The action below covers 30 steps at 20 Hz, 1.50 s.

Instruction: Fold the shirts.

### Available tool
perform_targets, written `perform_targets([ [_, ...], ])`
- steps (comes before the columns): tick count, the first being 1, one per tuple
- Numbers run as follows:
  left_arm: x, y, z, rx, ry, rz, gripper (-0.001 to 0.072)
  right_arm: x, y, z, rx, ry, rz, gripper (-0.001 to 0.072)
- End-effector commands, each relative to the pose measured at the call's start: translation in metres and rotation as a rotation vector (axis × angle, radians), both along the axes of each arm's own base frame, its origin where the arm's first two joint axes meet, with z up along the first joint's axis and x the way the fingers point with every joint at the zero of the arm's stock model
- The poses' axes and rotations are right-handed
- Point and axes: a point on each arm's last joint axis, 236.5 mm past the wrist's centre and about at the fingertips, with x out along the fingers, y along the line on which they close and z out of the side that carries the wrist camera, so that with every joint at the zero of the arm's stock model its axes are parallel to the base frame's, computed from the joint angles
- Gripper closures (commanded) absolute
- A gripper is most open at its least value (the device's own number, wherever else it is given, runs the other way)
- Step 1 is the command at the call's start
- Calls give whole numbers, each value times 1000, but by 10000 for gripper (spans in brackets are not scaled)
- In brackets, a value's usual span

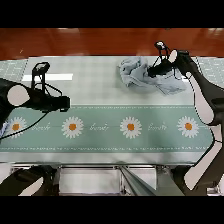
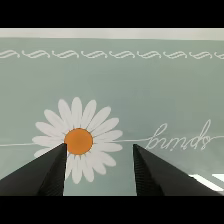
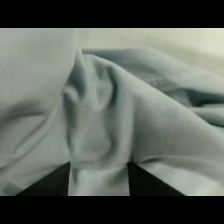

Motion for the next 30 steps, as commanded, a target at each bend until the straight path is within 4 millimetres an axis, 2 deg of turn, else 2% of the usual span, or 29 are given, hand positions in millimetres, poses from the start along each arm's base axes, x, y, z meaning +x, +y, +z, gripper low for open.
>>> perform_targets([
  [1, 4, -8, 2, -44, -20, 18, 199, -16, -3, -20, 0, 91, -37, 333],
  [3, 4, -8, 2, -45, -19, 17, 199, -14, -2, -14, 7, 85, -41, 681],
  [5, 4, -6, 2, -38, -23, 17, 199, -4, 1, 12, 22, 36, -41, 684],
  [7, 6, 3, 4, -4, -34, 19, 199, 7, 2, 54, 27, -45, -39, 684],
  [10, 5, 38, 16, 82, -70, 62, 200, 16, 2, 148, 26, -216, -10, 685],
  [13, 2, 71, 36, 77, -118, 171, 200, 3, 2, 262, 29, -431, 4, 685],
  [16, 0, 105, 51, 98, -181, 262, 200, -37, 2, 372, 49, -632, 10, 685],
  [18, -11, 130, 34, 128, -130, 333, 200, -75, 12, 426, 75, -717, 50, 685],
  [20, -19, 123, 16, 73, -80, 350, 200, -112, 18, 472, 57, -813, 74, 685],
  [23, -7, 80, 13, -74, -117, 279, 200, -174, 37, 540, 66, -979, 127, 685],
  [26, -4, 51, 20, -116, -148, 206, 200, -236, 60, 572, 122, -1034, 203, 685],
  [28, -5, 45, 27, -118, -179, 169, 200, -258, 61, 589, 145, -1083, 204, 685],
  [30, -7, 48, 38, -116, -218, 172, 200, -274, 67, 591, 186, -1070, 223, 685],
])
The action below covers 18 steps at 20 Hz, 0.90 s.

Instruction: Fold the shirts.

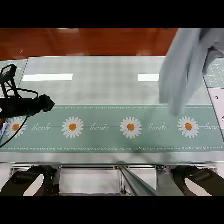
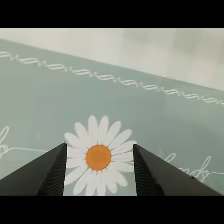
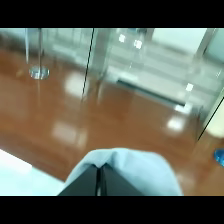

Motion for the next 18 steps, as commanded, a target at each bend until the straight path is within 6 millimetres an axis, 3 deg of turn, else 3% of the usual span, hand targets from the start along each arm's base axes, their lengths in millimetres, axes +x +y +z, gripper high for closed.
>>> perform_targets([
  [1, -2, -5, 17, -3, -68, -24, 200, -40, 17, 3, 23, 26, 85, 685],
  [4, -11, 0, 34, 12, -125, -24, 200, -43, 64, -61, -58, 259, 222, 685],
  [9, -23, 11, 61, 49, -224, -15, 200, -47, 186, -169, -175, 508, 471, 685],
  [13, -42, 49, 49, 216, -145, 16, 200, -47, 275, -290, -294, 719, 555, 685],
  [18, -46, 48, 44, 213, -120, 12, 200, -36, 351, -415, -139, 1020, 551, 684],
])
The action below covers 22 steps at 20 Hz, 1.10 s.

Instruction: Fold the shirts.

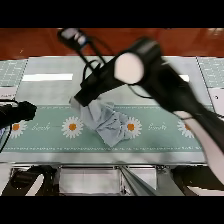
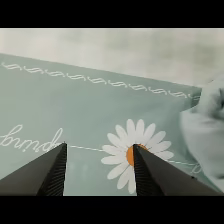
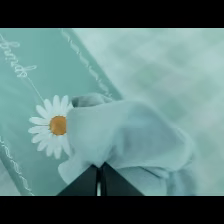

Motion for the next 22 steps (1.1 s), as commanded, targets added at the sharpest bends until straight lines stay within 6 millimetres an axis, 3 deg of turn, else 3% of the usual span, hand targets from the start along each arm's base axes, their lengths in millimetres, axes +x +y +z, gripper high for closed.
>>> perform_targets([
  [1, -6, 6, -6, 26, 28, 9, 200, -10, 50, -88, 31, 247, -43, 684],
  [2, -7, 4, -10, 16, 37, 6, 200, -15, 56, -106, 30, 313, -54, 681],
  [3, -8, -1, -15, -2, 50, -1, 200, -18, 61, -117, 38, 369, -67, 544],
  [4, -10, -7, -21, -28, 66, -9, 200, -24, 65, -122, 52, 418, -60, 295],
  [5, -12, -13, -30, -53, 85, -17, 200, -21, 61, -123, 53, 438, -62, 294],
  [7, -15, -27, -46, -113, 115, -32, 200, 3, 33, -109, 58, 450, -120, 295],
  [8, -16, -34, -52, -139, 129, -47, 200, 19, 13, -94, 68, 448, -151, 296],
  [10, -14, -38, -54, -117, 152, -103, 200, 51, -50, -58, 65, 416, -215, 297],
  [12, -2, -28, -47, -99, 157, -90, 200, 75, -139, -33, -29, 354, -329, 299],
  [13, 9, -14, -45, -101, 156, -36, 200, 81, -190, -29, -98, 329, -411, 304],
  [15, 21, 17, -62, -192, 225, 119, 201, 73, -291, -37, -245, 314, -622, 304],
  [16, 24, 12, -77, -335, 278, 149, 201, 66, -336, -47, -288, 303, -754, 304],
  [17, 32, -2, -86, -479, 296, 96, 200, 55, -368, -60, -276, 303, -862, 304],
  [19, 55, -16, -100, -744, 300, 83, 201, 19, -389, -98, -174, 379, -954, 304],
  [22, 71, -10, -130, -854, 382, 38, 200, -37, -386, -144, -38, 514, -960, 304],
])
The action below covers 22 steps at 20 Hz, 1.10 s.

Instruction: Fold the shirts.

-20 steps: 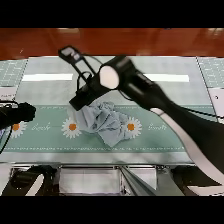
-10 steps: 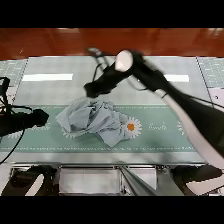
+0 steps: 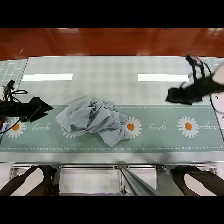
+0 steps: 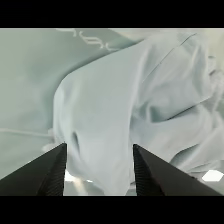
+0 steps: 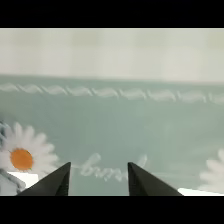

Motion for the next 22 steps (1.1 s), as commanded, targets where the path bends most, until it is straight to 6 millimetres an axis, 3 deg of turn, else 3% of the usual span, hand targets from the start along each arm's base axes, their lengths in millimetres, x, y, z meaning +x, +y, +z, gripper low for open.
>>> perform_targets([
  [1, 28, -3, -20, -220, -6, -26, 200, -61, -11, -48, 145, 41, -109, 304],
  [4, 49, -10, -42, -178, -15, -69, 199, -92, -2, -66, 196, 103, -114, 304],
  [6, 54, -33, -53, -169, 5, -144, 199, -102, 4, -71, 219, 139, -110, 304],
  [9, 34, -67, -76, -92, 102, -387, 199, -101, 5, -71, 225, 139, -112, 304],
  [12, 17, -93, -78, -95, 173, -551, 202, -101, 5, -71, 227, 138, -113, 304],
  [13, 16, -99, -76, -104, 183, -582, 367, -101, 5, -71, 227, 138, -113, 304],
  [14, 20, -100, -74, -102, 174, -588, 695, -102, 5, -71, 227, 140, -111, 304],
  [16, 30, -99, -67, -87, 141, -588, 689, -107, 10, -71, 245, 160, -108, 304],
  [18, 38, -99, -60, -76, 113, -590, 689, -122, 34, -77, 318, 205, -68, 304],
  [20, 41, -98, -57, -72, 102, -590, 689, -141, 78, -80, 438, 261, -27, 304],
  [22, 41, -98, -57, -71, 101, -590, 689, -142, 119, -79, 518, 250, 15, 304],
])
